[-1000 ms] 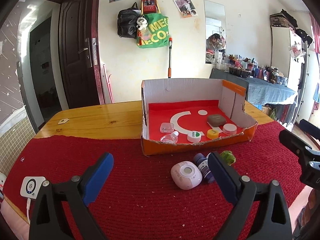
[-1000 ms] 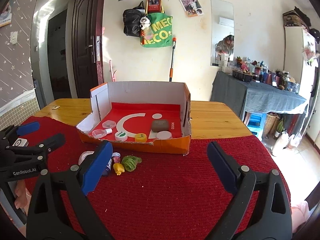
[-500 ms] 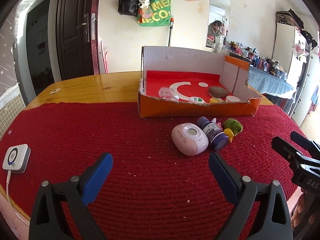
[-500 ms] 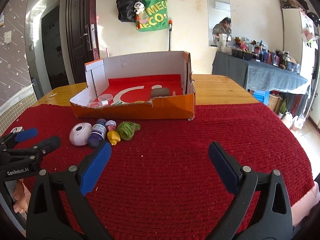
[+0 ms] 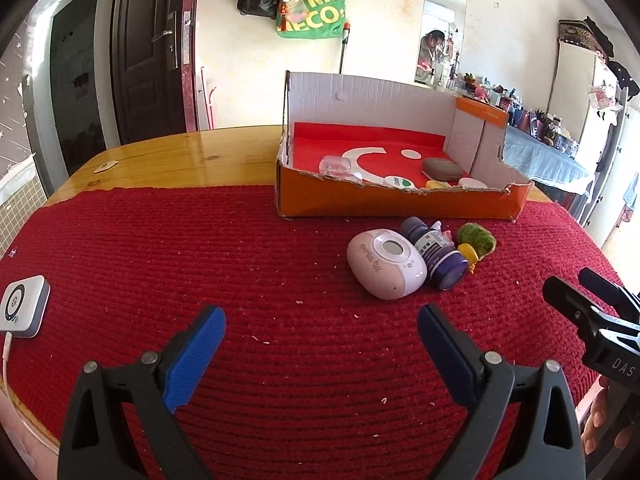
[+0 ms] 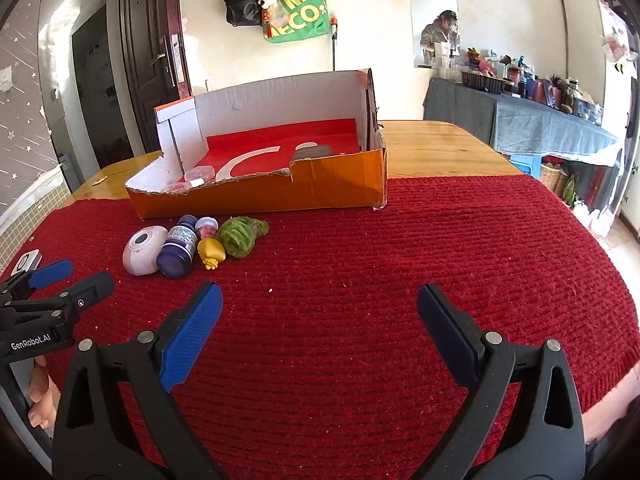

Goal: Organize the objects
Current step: 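Withdraw both open grippers from the box back over the mat, then move the left gripper toward the pink round case while the right approaches the green scrubber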

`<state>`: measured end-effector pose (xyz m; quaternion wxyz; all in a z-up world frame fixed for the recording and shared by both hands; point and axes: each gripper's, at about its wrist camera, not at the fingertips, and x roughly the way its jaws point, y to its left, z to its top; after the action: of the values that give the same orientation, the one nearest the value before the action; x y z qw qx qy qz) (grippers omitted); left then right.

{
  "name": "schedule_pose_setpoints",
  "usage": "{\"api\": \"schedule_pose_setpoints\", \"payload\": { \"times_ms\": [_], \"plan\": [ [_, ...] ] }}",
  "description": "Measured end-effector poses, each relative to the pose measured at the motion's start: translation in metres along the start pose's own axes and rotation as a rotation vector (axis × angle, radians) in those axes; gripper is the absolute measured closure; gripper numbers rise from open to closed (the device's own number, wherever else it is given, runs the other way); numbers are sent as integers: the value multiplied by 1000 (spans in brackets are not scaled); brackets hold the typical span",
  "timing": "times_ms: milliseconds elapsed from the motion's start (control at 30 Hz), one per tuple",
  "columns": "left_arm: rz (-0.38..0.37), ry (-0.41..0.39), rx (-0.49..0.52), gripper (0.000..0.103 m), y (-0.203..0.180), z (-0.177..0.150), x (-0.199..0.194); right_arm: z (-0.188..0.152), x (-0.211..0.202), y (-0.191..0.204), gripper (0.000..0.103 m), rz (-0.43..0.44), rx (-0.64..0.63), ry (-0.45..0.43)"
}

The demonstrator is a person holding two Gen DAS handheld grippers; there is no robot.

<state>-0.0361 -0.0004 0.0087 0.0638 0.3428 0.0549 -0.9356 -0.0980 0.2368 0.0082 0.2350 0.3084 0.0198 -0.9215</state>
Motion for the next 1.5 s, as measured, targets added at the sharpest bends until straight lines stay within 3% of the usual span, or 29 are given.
{"api": "schedule_pose_setpoints", "payload": {
  "times_ms": [467,833,1200,1500],
  "plan": [
    [-39,21,22,5,-8,12,5,0,4,1,4,4,-3,14],
    [-68,92,37,5,-16,31,21,3,6,-2,4,0,7,20],
    [-23,159,106,5,-24,35,39,5,8,-3,4,5,20,25],
    [11,157,61,5,4,34,38,7,9,-1,4,3,16,31]
  ]
}}
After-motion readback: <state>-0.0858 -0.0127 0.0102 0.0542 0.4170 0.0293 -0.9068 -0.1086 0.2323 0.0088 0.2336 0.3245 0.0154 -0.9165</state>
